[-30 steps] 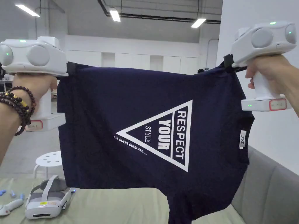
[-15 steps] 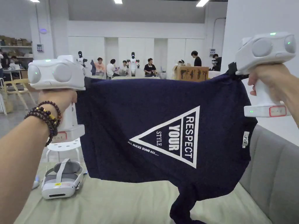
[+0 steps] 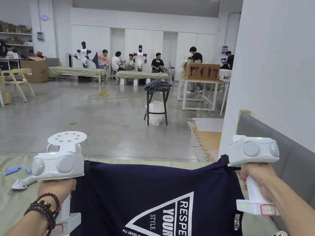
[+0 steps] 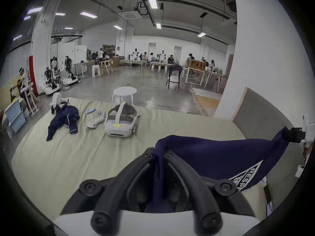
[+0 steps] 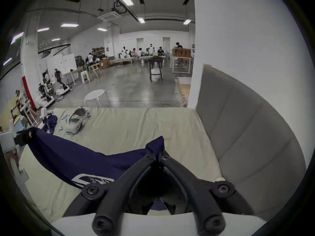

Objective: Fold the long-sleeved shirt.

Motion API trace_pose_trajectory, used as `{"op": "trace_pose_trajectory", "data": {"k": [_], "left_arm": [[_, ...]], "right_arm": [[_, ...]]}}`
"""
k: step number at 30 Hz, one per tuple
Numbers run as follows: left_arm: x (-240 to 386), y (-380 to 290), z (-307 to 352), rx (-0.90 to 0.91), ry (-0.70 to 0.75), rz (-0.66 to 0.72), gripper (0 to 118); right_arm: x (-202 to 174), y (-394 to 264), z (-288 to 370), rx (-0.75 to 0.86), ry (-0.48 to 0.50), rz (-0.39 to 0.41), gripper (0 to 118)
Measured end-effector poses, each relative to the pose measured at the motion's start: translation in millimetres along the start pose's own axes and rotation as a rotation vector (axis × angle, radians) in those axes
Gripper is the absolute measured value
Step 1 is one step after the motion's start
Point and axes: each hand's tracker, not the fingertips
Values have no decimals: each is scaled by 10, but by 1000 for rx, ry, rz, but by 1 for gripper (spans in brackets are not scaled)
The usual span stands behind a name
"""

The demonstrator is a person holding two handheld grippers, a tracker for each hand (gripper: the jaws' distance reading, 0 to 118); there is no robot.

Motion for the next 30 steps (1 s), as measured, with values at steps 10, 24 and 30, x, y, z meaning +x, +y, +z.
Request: {"op": "trace_pose_trajectory", "data": {"k": [10,24,30], "left_arm": [[-221,-1060,1345,64,-15,-82,11],[-839,-3641,2216,-337,-15,-145,11],[-760,-3837,2286,-392,1,-166,11]], "right_arm": [[-96,-1295,1345,68,31,40,0],[-125,-4411,2155,-436,134,79,0],[-289,-4637,2056,-506,121,133,0]]}}
